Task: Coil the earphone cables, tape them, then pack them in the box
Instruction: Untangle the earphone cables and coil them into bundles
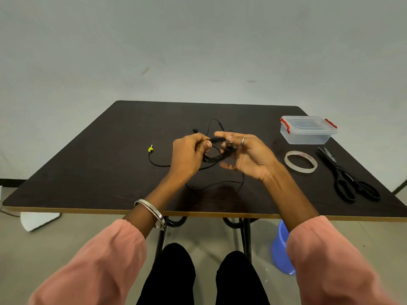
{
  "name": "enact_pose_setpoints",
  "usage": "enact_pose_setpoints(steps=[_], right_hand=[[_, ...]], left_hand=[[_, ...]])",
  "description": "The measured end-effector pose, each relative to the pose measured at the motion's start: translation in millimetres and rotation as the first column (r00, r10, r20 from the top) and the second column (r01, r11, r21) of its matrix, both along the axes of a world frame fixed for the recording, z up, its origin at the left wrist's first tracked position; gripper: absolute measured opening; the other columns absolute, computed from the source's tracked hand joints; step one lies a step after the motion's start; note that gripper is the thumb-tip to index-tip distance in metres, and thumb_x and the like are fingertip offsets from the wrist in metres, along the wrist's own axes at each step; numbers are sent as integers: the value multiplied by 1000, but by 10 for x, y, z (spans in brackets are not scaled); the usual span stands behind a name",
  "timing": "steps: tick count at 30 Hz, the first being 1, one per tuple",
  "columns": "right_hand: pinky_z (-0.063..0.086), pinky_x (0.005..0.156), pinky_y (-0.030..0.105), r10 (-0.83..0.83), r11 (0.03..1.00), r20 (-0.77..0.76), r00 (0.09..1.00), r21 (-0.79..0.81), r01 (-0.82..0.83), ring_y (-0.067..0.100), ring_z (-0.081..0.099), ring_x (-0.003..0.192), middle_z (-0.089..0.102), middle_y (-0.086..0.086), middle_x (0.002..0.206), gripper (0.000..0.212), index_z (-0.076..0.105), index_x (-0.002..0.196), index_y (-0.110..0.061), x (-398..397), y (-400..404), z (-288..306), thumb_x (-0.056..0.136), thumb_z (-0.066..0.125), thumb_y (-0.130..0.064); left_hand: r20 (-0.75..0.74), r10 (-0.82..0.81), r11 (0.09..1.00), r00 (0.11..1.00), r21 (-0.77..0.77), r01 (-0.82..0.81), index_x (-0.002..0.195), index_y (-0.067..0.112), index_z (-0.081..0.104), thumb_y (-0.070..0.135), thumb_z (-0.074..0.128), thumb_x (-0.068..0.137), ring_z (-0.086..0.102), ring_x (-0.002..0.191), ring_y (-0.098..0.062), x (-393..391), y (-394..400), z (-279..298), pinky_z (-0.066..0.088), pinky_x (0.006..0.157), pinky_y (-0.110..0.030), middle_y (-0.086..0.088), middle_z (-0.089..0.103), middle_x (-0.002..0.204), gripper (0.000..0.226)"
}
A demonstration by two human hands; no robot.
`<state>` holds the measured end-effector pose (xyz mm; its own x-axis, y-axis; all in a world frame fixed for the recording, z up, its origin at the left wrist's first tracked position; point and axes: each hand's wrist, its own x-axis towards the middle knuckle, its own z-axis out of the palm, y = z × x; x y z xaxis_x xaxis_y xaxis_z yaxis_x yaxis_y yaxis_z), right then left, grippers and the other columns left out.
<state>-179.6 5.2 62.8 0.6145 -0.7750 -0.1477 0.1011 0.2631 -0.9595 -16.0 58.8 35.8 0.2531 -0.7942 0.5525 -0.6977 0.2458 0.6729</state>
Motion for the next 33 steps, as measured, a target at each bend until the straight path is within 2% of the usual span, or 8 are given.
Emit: enact_pose_setpoints(steps=[3,9,14,17,20,23,27,33], right_hand=[[43,88,47,17,1000,-5,1000,7,-17,11,55,78,55,-4,74,39,67,117,-12,10,-9,-8,82,64,-30],[60,76,41,-120,904,-213,970,-427,18,24,69,88,70,16,93,30,66,113,-2,-49,-60,64,87,56,10],[55,78,15,-246,504,-512,823,-793,-342,5,68,79,67,1,109,39,63,122,-9,-220,-161,144,87,61,7],[49,81,7,-355,290,-411,840,-902,-318,4,64,90,69,1,108,37,67,117,-9,-301,-200,110,83,67,3],[56,81,22,-339,520,-238,910,-854,-29,14,67,90,70,5,99,25,70,107,-8,-398,-119,7,83,67,-1],[59,75,33,-326,813,-15,945,-515,272,19,68,85,71,11,94,20,70,100,-5,-527,-1,-116,86,61,5],[60,71,33,-488,820,31,872,-326,470,19,69,79,72,9,87,18,70,97,-3,-798,-26,-259,85,60,7],[58,60,23,-641,720,-127,757,-440,537,20,67,74,67,8,81,20,63,104,3,-1034,-49,-453,85,64,5]], left_hand=[[31,-9,1000,999,-4,9,89,10,73,16,62,92,62,64,-10,7,-7,33,41,61,-8,-3,70,71,13],[-29,-97,990,995,102,99,96,8,70,15,57,96,64,63,-14,66,-39,66,57,57,-23,-3,66,71,14],[-66,-154,966,986,199,164,93,13,64,14,51,99,65,72,-20,27,-78,70,59,51,-32,-2,61,74,14],[-62,-131,966,989,218,142,91,13,61,16,46,101,60,69,-15,-49,-123,54,52,49,-21,4,60,74,18],[-338,-177,932,925,245,268,95,6,62,16,44,102,56,67,-7,-193,-172,39,47,46,-19,5,60,78,22],[-512,-196,876,836,292,384,100,4,64,18,46,101,57,66,-8,-409,-235,22,51,48,-26,6,61,80,23],[-278,-194,908,941,313,280,84,12,72,22,62,93,66,77,-12,-710,-441,-63,57,75,-33,-1,72,83,17],[-42,-259,902,965,346,257,89,15,76,20,70,85,63,71,-3,-961,-653,-137,50,75,-18,3,71,76,9]])
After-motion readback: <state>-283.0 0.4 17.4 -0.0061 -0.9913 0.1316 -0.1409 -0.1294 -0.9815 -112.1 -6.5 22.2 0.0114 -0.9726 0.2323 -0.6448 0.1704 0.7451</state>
